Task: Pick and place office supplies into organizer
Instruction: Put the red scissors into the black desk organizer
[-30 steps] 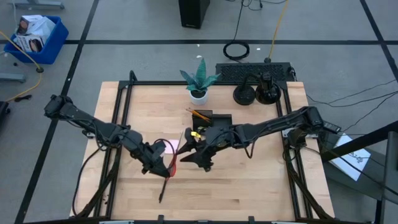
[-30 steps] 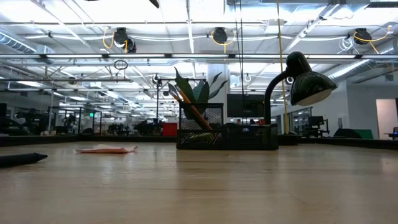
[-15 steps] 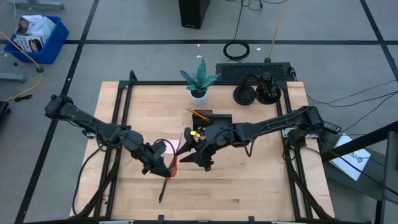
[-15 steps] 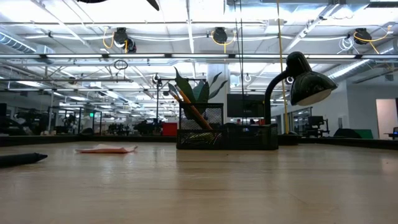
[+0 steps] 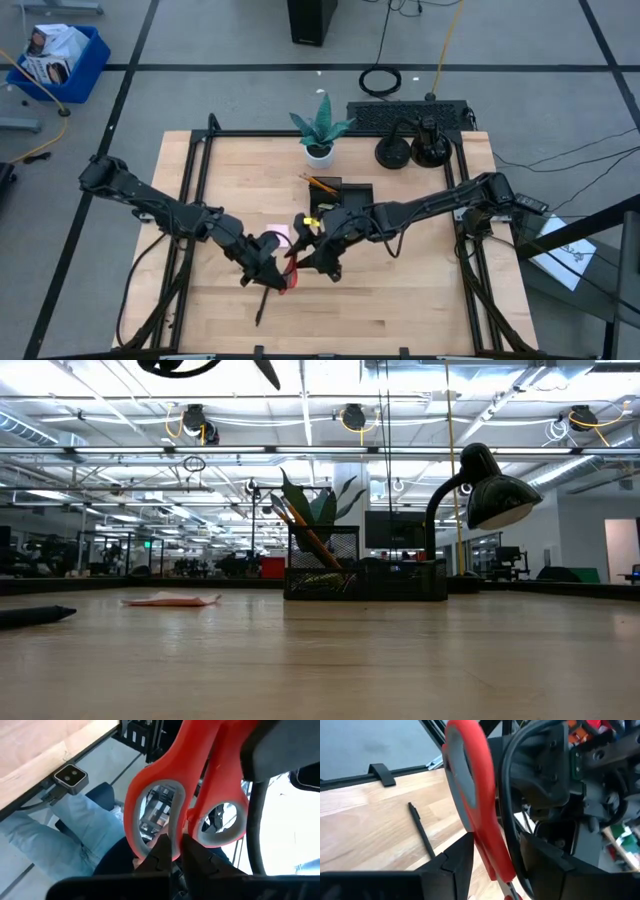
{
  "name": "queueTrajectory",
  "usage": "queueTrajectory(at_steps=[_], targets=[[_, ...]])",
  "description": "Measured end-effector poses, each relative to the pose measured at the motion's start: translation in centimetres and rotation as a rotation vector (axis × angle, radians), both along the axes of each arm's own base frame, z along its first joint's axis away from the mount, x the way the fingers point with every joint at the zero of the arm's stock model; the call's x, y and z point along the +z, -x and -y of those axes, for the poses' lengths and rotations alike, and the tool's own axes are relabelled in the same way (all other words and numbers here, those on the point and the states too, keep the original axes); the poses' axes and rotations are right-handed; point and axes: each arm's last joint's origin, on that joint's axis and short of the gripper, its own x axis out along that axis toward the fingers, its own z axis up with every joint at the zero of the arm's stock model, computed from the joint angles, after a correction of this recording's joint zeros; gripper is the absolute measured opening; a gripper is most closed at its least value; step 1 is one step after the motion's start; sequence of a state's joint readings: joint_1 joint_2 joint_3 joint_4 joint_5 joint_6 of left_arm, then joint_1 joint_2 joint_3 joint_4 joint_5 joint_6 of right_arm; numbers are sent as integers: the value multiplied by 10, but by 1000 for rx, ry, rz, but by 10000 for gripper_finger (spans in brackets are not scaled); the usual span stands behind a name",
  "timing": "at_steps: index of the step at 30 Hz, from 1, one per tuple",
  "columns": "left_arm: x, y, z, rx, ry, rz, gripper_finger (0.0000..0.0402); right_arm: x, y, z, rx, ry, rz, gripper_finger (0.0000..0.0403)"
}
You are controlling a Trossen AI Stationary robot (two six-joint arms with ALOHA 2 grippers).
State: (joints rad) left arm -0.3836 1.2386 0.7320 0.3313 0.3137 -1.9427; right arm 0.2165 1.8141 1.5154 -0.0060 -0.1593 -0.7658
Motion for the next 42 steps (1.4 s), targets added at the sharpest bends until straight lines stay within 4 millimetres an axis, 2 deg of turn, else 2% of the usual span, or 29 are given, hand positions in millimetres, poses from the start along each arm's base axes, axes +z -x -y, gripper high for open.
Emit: queueTrajectory(at_steps=[5, 12, 17, 23, 30, 34, 42], targets=[[1, 0, 0, 2, 1, 5, 22, 1, -2, 6, -44, 14, 18, 150], [5, 3, 4, -8, 7, 37, 7, 14, -2, 7, -27, 49, 144, 151], [5, 2, 4, 4, 6, 40, 25, 13, -1, 9, -65, 78, 124, 151], [3, 2, 4, 21, -9, 36, 12, 9, 1, 12, -127, 57, 52, 151], [5, 3, 6, -29, -13, 69, 10, 15, 2, -3, -133, 139, 138, 151], [4, 4, 8, -41, -14, 66, 10, 15, 3, -3, -195, 204, 145, 151], [6, 4, 9, -52, -17, 85, 11, 19, 10, -11, -165, 193, 123, 151]])
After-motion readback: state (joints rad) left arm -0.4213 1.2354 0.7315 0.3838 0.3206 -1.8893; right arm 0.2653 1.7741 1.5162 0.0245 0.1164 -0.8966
